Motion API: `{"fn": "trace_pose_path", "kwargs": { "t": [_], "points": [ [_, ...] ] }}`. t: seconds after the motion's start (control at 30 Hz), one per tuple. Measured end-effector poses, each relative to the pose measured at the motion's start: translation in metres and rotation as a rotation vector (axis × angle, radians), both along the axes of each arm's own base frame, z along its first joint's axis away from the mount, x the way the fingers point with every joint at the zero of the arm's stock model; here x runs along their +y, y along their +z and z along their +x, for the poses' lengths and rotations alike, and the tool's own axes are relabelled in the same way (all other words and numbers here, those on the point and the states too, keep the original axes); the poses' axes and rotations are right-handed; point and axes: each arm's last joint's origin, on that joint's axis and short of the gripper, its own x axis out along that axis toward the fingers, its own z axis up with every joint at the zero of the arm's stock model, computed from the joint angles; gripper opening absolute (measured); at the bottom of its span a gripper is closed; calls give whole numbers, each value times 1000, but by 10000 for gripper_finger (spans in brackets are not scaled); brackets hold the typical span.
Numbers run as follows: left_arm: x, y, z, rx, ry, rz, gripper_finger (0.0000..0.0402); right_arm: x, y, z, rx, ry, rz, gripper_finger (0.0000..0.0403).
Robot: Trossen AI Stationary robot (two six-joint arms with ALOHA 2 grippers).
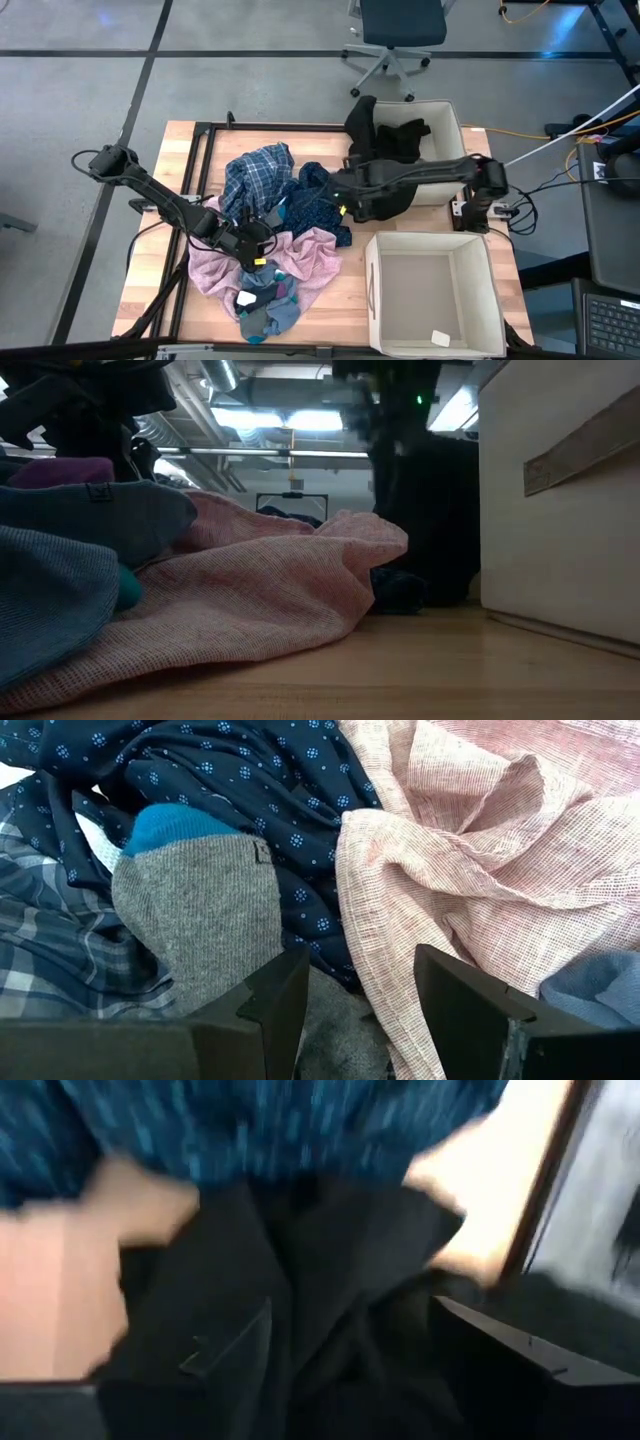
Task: Sort clothes
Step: Put the black shirt into the top laundry organizer
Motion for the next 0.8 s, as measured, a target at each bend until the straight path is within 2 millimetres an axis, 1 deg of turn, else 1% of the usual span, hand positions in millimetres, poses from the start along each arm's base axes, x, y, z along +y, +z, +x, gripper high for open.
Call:
{"fn": "trace_pose_path", "kwargs": {
  "t": [0.07, 0.17, 0.4, 0.5, 0.57, 0.63, 0.8],
  "points": [
    [0, 0, 0, 3, 0, 2, 172, -1, -11, 0, 71, -38, -16, 269],
    [0, 0, 0, 4, -2, 3, 172, -1, -21, 0, 123, -80, -10, 269],
    [0, 0, 0, 2, -8, 6, 172, 0, -30, 5, 133, -83, 29, 268],
    [0, 0, 0, 2, -7, 7, 172, -3, -36, 6, 157, -92, 18, 254],
    [0, 0, 0, 3, -7, 7, 172, -5, -41, 6, 187, -99, 14, 227],
    [0, 0, 0, 2, -7, 6, 172, -6, -46, 6, 216, -101, 10, 189],
    [0, 0, 0, 2, -7, 6, 172, -5, -49, 6, 253, -72, -32, 71]
  ]
}}
